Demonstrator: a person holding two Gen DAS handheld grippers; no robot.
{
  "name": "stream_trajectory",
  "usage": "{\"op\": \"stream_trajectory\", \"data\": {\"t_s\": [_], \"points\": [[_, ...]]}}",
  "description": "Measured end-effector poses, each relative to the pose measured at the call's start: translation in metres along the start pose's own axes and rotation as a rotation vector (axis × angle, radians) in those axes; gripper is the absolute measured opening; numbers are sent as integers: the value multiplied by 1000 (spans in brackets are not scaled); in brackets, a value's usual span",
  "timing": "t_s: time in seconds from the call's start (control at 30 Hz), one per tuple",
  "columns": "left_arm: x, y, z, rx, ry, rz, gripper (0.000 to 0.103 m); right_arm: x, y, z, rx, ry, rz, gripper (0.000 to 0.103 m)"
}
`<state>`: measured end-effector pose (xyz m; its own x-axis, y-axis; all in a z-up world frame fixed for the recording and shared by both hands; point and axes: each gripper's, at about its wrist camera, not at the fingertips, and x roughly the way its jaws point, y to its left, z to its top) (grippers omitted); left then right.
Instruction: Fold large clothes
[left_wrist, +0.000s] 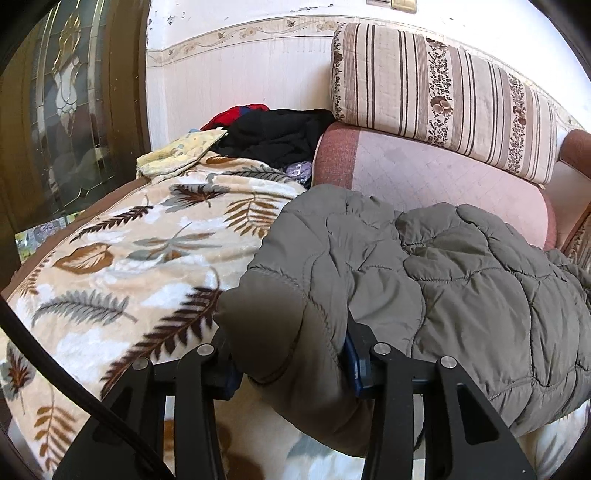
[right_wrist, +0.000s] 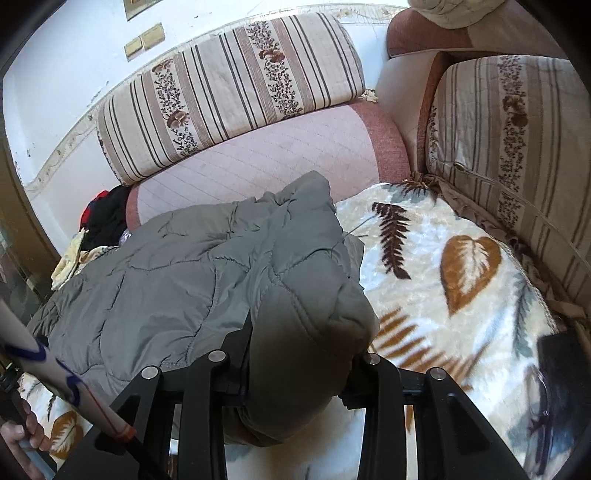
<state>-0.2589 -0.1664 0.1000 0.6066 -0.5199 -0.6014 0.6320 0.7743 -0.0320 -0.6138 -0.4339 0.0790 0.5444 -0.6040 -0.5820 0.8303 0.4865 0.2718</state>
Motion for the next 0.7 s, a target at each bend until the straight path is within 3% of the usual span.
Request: {"op": "stream_trajectory", "data": {"t_s": [0.43, 0.7], "points": [[-86, 32, -78, -9, 17, -7, 42, -80, -19, -81, 22, 26, 9, 37], [-86, 32, -107, -21, 47, 43, 47, -80, -30, -113, 44, 92, -29, 37]]}}
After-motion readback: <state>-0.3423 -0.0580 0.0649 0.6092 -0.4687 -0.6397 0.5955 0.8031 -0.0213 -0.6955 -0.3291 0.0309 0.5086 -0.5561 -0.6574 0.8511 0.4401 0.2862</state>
